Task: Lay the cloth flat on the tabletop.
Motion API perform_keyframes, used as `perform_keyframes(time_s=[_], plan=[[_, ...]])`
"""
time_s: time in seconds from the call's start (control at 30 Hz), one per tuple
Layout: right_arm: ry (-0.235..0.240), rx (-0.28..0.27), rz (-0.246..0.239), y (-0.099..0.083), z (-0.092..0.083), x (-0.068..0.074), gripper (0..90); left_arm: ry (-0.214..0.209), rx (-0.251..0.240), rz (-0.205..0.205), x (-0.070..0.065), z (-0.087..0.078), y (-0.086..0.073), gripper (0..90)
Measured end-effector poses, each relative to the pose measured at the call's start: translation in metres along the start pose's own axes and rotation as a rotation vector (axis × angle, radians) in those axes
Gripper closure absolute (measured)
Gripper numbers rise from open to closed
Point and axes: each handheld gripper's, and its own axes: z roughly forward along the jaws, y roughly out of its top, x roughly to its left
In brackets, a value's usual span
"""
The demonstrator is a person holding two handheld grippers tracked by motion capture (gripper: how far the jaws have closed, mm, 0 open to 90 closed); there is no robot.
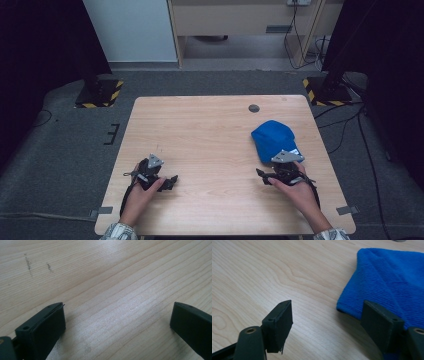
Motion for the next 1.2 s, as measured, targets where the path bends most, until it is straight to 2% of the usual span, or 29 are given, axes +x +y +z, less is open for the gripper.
perform_keyframes(time_s=[0.27, 0.43, 0.6, 0.63, 0.7, 0.83, 1.0, 1.2], plan=[[-0.036, -0.021, -0.011, 0.008, -0.008, -0.011, 45.1, 0.002, -0.001, -0.002, 0.000, 0.000, 0.000, 0.0], [-0.056, -0.016, 0.002, 0.017, -0.009, -0.022, 50.0, 0.002, -0.001, -0.002, -0.001, 0.000, 0.000, 0.0], [-0.081, -0.006, -0.006, 0.029, -0.008, -0.032, 52.0, 0.002, -0.001, -0.002, -0.001, 0.000, 0.000, 0.0], [-0.083, -0.006, 0.007, 0.035, -0.007, -0.037, 52.8, 0.002, -0.001, -0.002, -0.001, 0.000, 0.000, 0.0], [-0.088, -0.004, 0.011, 0.039, -0.006, -0.040, 53.2, 0.002, -0.001, -0.001, -0.001, 0.000, 0.000, 0.0], [-0.112, 0.008, 0.002, 0.054, 0.000, -0.052, 55.1, 0.001, -0.001, -0.001, -0.001, 0.000, 0.000, 0.0], [-0.122, 0.014, 0.017, 0.063, 0.005, -0.061, 57.3, 0.001, -0.001, -0.001, -0.001, 0.000, 0.000, 0.0], [-0.127, 0.008, 0.056, 0.074, 0.011, -0.073, 46.7, 0.002, -0.001, -0.001, -0.001, 0.000, 0.000, 0.0]])
